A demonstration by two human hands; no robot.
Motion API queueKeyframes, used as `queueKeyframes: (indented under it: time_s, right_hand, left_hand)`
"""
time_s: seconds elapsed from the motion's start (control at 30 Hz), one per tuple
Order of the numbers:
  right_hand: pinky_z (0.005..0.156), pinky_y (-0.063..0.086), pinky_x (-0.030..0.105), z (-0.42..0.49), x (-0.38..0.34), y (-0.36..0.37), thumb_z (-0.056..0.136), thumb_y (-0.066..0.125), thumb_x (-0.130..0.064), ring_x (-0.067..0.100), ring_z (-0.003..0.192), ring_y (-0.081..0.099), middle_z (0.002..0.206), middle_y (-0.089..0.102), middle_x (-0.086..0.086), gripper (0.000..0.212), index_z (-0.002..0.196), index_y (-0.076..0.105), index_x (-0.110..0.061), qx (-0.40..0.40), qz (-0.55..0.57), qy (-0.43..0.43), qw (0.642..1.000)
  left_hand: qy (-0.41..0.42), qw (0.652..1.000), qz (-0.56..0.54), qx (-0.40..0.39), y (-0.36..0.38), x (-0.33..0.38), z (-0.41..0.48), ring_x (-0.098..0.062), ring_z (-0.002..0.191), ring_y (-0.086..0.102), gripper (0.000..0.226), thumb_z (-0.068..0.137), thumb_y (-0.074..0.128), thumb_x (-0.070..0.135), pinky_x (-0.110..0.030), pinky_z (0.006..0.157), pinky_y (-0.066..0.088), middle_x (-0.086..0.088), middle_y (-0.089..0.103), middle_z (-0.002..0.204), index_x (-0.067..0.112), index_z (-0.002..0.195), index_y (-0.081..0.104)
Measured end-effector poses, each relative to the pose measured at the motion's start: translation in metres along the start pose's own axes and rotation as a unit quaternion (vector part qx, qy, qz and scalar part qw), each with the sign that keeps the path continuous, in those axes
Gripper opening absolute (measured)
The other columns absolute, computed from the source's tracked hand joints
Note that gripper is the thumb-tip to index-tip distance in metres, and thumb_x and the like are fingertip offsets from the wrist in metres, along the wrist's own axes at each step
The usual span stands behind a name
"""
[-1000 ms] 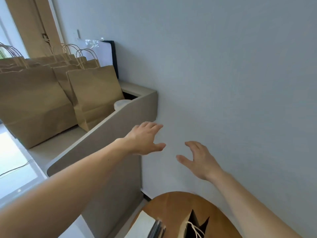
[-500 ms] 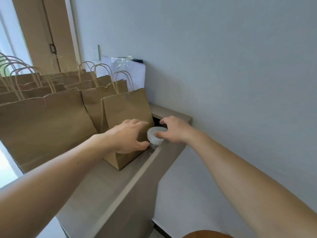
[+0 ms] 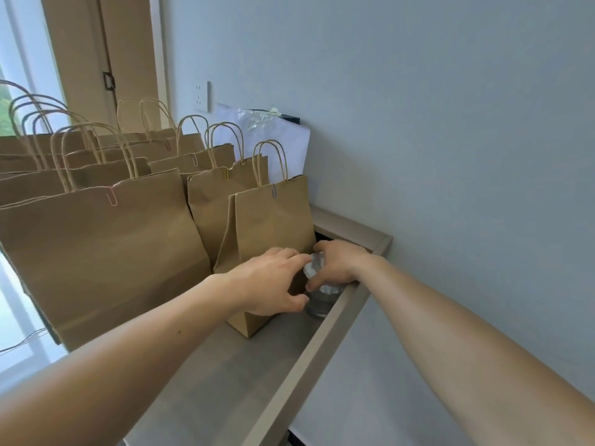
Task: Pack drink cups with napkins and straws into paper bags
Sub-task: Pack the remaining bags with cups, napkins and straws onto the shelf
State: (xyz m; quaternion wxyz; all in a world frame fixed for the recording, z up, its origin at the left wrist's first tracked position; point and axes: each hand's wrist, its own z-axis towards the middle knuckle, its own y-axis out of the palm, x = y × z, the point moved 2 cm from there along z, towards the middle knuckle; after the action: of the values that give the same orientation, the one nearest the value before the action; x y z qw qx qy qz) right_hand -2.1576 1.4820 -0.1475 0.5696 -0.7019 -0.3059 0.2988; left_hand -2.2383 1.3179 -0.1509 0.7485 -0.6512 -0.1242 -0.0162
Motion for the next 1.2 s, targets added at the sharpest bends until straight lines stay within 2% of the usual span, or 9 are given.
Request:
queueKeyframes:
  time_s: [0.1, 0.17, 0.23, 0.4, 0.5, 0.6, 0.7, 1.03, 1.2]
  right_hand:
    - [0.087, 0.054, 0.039, -0.011, 0.004, -0.012, 0.051, 0.076, -0.064, 0.023, 0.111, 0.059, 0.132, 0.056, 0.000, 0.100, 0.140, 0.045, -0.033, 0.090, 0.074, -0.017, 0.993]
    - [0.095, 0.047, 0.035, -0.021, 0.010, -0.032, 0.057, 0.078, -0.063, 0.023, 0.123, 0.053, 0.140, 0.051, 0.001, 0.100, 0.145, 0.042, -0.031, 0.146, 0.107, -0.029, 0.983]
    - [0.096, 0.043, 0.034, -0.037, 0.021, -0.057, 0.060, 0.078, -0.061, 0.021, 0.127, 0.050, 0.142, 0.048, -0.001, 0.097, 0.145, 0.041, -0.032, 0.189, 0.133, -0.032, 0.972]
    - [0.089, 0.039, 0.031, -0.104, 0.063, -0.104, 0.052, 0.070, -0.065, 0.016, 0.126, 0.046, 0.139, 0.045, -0.007, 0.099, 0.143, 0.039, -0.038, 0.263, 0.170, -0.017, 0.950]
    - [0.090, 0.038, 0.032, -0.152, 0.102, -0.107, 0.056, 0.071, -0.067, 0.016, 0.126, 0.046, 0.140, 0.045, -0.007, 0.098, 0.143, 0.039, -0.037, 0.285, 0.176, 0.007, 0.942]
    - [0.094, 0.039, 0.033, -0.197, 0.146, -0.086, 0.062, 0.076, -0.063, 0.015, 0.130, 0.045, 0.144, 0.044, -0.007, 0.094, 0.144, 0.038, -0.037, 0.283, 0.180, 0.046, 0.941]
    - [0.091, 0.038, 0.031, -0.241, 0.190, -0.046, 0.062, 0.079, -0.061, 0.015, 0.129, 0.045, 0.143, 0.044, -0.008, 0.095, 0.145, 0.038, -0.038, 0.254, 0.182, 0.092, 0.945]
    - [0.088, 0.041, 0.034, -0.357, 0.290, 0.119, 0.060, 0.075, -0.061, 0.019, 0.128, 0.046, 0.146, 0.041, -0.008, 0.099, 0.146, 0.034, -0.038, 0.148, 0.195, 0.241, 0.939]
    - [0.087, 0.043, 0.035, -0.379, 0.302, 0.180, 0.060, 0.074, -0.063, 0.020, 0.128, 0.045, 0.147, 0.039, -0.009, 0.100, 0.147, 0.032, -0.036, 0.110, 0.213, 0.275, 0.931]
  left_hand:
    - [-0.001, 1.000, 0.006, 0.018, -0.008, 0.002, 0.000, -0.019, 0.140, 0.029, 0.079, 0.087, 0.058, 0.053, -0.031, 0.108, 0.032, 0.003, 0.035, 0.153, 0.028, 0.153, 0.024]
    - [-0.001, 1.000, 0.006, 0.029, -0.016, 0.005, 0.000, -0.019, 0.139, 0.032, 0.077, 0.086, 0.058, 0.052, -0.031, 0.106, 0.034, 0.003, 0.038, 0.151, 0.030, 0.152, 0.026]
    - [-0.005, 0.999, 0.016, 0.033, -0.024, 0.012, 0.002, -0.020, 0.139, 0.032, 0.075, 0.086, 0.057, 0.054, -0.033, 0.106, 0.035, 0.003, 0.038, 0.151, 0.032, 0.151, 0.025]
    - [0.006, 0.999, 0.026, 0.041, -0.037, 0.053, 0.011, -0.019, 0.138, 0.032, 0.071, 0.088, 0.055, 0.054, -0.033, 0.103, 0.036, 0.005, 0.039, 0.149, 0.034, 0.150, 0.026]
    - [0.033, 0.998, 0.026, 0.037, -0.030, 0.093, 0.019, -0.018, 0.137, 0.031, 0.072, 0.087, 0.055, 0.054, -0.031, 0.100, 0.035, 0.005, 0.040, 0.147, 0.032, 0.150, 0.027]
    - [0.058, 0.998, 0.022, 0.008, -0.007, 0.141, 0.026, -0.018, 0.139, 0.028, 0.076, 0.088, 0.056, 0.053, -0.030, 0.100, 0.034, 0.003, 0.037, 0.149, 0.029, 0.153, 0.023]
    - [0.082, 0.996, 0.025, -0.032, 0.032, 0.195, 0.030, -0.019, 0.142, 0.027, 0.080, 0.088, 0.057, 0.053, -0.034, 0.107, 0.033, 0.002, 0.033, 0.154, 0.027, 0.154, 0.020]
    - [0.127, 0.963, 0.017, -0.237, 0.213, 0.312, 0.000, -0.025, 0.142, 0.031, 0.083, 0.088, 0.061, 0.049, -0.041, 0.112, 0.032, -0.002, 0.031, 0.157, 0.024, 0.155, 0.020]
    - [0.105, 0.929, 0.024, -0.354, 0.292, 0.326, -0.050, -0.024, 0.117, 0.052, 0.090, 0.071, 0.078, 0.040, -0.038, 0.095, 0.051, -0.004, 0.050, 0.135, 0.020, 0.146, 0.033]
